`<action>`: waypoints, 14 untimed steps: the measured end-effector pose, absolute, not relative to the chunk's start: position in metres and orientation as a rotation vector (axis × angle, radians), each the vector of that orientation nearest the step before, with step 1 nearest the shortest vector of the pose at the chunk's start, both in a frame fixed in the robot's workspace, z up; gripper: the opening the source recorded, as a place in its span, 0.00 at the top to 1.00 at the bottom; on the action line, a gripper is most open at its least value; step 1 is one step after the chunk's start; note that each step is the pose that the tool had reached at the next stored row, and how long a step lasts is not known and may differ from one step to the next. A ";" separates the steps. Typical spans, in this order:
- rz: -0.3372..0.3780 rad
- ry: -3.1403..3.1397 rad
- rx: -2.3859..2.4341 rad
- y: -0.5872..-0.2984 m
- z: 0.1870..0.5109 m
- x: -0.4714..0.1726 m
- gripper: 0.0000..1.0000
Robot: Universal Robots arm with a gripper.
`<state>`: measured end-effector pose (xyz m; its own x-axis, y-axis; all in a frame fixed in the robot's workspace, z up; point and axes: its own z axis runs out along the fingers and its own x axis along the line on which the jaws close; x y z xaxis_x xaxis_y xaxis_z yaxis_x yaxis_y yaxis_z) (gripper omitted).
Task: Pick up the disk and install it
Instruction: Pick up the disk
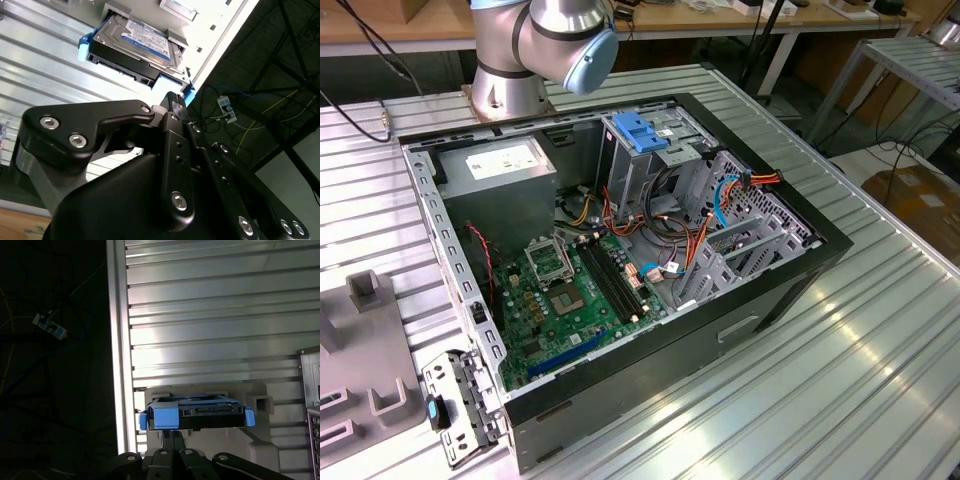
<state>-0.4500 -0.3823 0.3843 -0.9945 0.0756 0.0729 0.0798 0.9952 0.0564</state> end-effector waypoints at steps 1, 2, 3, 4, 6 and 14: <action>-0.091 -3.067 -0.119 -0.382 0.384 -0.450 0.89; -0.091 -3.067 -0.120 -0.382 0.384 -0.450 0.89; -0.091 -3.067 -0.120 -0.382 0.384 -0.450 0.89; -0.091 -3.067 -0.120 -0.382 0.384 -0.450 0.89; -0.091 -3.067 -0.115 -0.382 0.384 -0.450 0.89; -0.082 -3.062 0.134 -0.382 0.384 -0.450 0.89</action>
<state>-0.4500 -0.3823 0.3841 -0.9934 -0.0888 0.0728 -0.0848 0.9948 0.0564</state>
